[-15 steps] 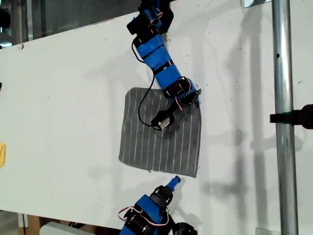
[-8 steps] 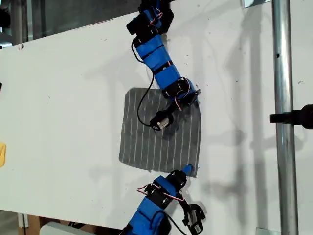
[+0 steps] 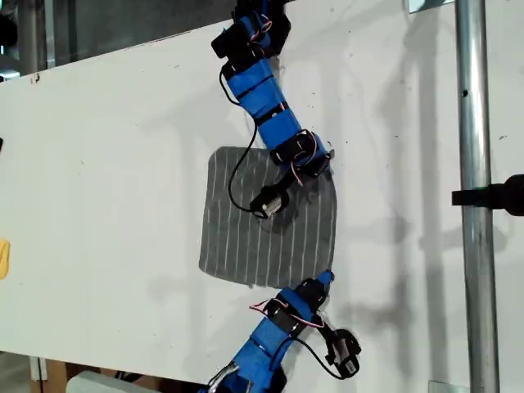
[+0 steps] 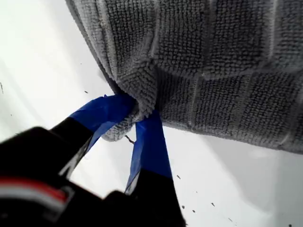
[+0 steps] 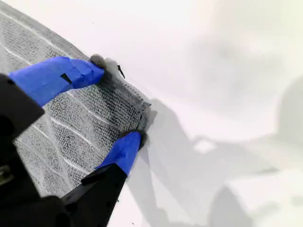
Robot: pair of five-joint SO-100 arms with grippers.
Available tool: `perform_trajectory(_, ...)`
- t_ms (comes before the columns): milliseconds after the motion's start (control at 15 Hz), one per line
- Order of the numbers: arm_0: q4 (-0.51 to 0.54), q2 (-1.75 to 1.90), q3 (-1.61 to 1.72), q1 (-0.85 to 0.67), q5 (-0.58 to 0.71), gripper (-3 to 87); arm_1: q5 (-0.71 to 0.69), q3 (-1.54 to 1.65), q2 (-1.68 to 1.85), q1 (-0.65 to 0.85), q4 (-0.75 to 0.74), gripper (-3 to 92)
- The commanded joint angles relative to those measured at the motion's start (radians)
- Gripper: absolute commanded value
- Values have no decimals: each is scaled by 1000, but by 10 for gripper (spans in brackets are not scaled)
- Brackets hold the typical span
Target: Grasp corners of a towel and fold twice.
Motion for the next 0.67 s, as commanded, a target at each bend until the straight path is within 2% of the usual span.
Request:
perform_trajectory(0, -101, 72, 117, -21, -20, 57, -17, -28, 83, 18, 9, -2)
perform_trajectory(67, -161, 141, 186, -29, 3, -10, -17, -28, 84, 18, 8, -2)
perform_trajectory(200, -189, 267, 253, -28, 17, -29, -17, -28, 95, 14, 6, -2)
perform_trajectory(333, -106, 328, 202, -26, 35, -29, -17, -31, 130, 0, 5, -2)
perform_trajectory(467, 71, 328, 32, 8, 35, -29, -17, -49, 163, -51, 0, -2)
perform_trajectory(600, 126, 330, -77, 75, 2, -29, -11, -110, 158, -133, -26, -3)
